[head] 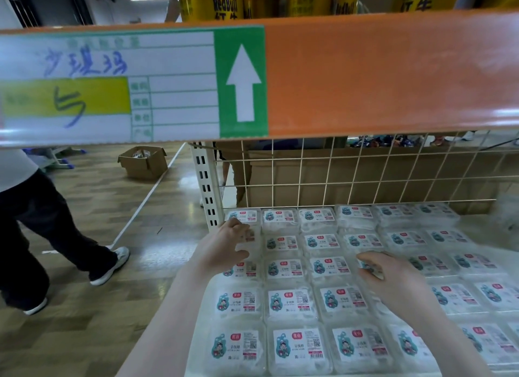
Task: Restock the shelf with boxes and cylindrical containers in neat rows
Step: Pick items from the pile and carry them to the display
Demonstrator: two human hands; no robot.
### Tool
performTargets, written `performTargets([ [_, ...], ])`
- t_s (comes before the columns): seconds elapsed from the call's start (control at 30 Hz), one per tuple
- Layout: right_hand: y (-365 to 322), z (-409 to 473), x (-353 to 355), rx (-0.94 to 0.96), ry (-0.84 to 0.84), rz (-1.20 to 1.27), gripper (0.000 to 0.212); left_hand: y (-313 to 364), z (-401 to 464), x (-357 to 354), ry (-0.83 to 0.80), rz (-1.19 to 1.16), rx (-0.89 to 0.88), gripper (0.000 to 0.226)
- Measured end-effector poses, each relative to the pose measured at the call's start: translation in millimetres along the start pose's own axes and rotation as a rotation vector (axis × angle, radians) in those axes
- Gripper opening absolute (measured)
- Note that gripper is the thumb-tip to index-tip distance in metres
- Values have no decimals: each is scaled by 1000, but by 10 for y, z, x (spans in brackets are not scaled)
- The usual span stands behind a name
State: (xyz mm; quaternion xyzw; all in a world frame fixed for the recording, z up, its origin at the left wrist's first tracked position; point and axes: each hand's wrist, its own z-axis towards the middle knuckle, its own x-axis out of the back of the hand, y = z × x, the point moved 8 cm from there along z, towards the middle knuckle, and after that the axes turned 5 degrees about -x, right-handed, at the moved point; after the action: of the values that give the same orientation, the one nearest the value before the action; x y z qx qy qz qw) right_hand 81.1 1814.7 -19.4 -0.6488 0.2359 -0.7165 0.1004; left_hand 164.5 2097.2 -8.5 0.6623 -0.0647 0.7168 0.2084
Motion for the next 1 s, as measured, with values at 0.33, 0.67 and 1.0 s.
performTargets([
  [0.33,117,-129,110,-45,69,-10,30,34,-84,-6,42,-68,-25,61],
  [0.67,521,-315,456,-129,306,-10,29,710,-442,33,181,-109,25,53],
  [1.0,1732,-825,1115,-223,528,-15,25,2001,-445,-107,154,-86,54,45],
])
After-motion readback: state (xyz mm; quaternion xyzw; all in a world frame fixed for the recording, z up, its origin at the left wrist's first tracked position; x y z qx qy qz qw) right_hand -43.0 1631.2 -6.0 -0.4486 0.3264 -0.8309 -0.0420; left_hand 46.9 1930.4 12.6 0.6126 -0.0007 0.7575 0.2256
